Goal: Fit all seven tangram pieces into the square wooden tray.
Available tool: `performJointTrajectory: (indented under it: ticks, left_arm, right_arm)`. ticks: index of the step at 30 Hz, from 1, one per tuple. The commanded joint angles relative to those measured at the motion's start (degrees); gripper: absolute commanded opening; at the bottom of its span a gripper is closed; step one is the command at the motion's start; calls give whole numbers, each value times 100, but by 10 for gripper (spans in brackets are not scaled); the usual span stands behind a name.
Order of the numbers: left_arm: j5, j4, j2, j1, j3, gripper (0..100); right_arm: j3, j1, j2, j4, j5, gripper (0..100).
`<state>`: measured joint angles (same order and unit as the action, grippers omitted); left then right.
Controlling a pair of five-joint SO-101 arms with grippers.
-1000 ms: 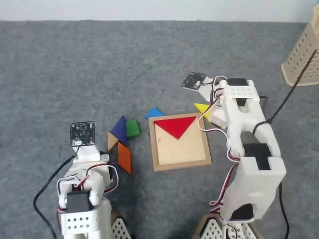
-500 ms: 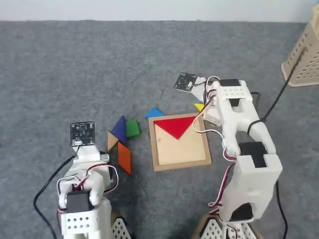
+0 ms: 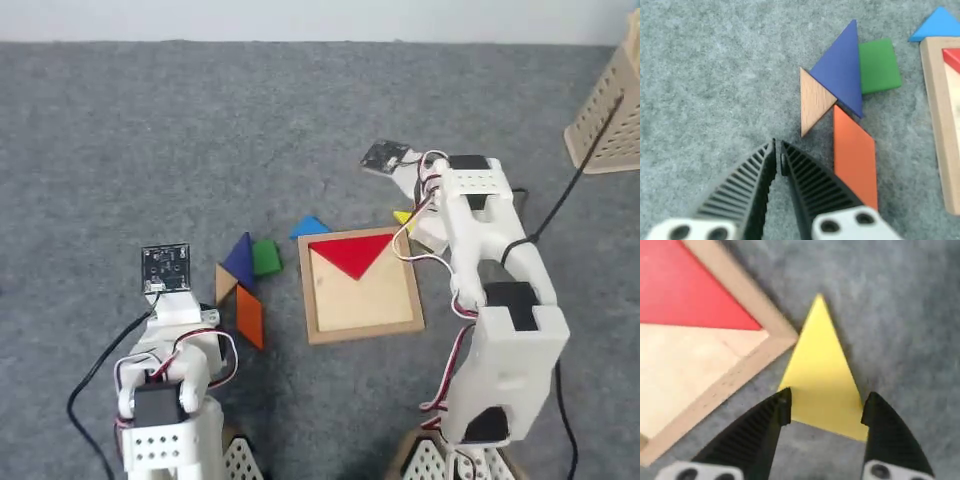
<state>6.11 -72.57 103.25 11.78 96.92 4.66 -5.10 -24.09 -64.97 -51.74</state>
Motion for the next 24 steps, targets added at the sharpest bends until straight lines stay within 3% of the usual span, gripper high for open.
performJointTrajectory:
  ticks: [1, 12, 20, 24]
  left_arm:
    - [53, -9, 114, 9, -31, 12]
    - [53, -9, 114, 9, -31, 12]
    - [53, -9, 114, 9, -31, 12]
    - [53, -9, 114, 9, -31, 12]
  right_arm:
    - [-35, 295, -92, -295, 844, 249]
    - [-44, 505, -22, -840, 2848, 249]
    - [176, 418, 1429, -945, 3156, 249]
    - [554, 57, 2158, -989, 2690, 251]
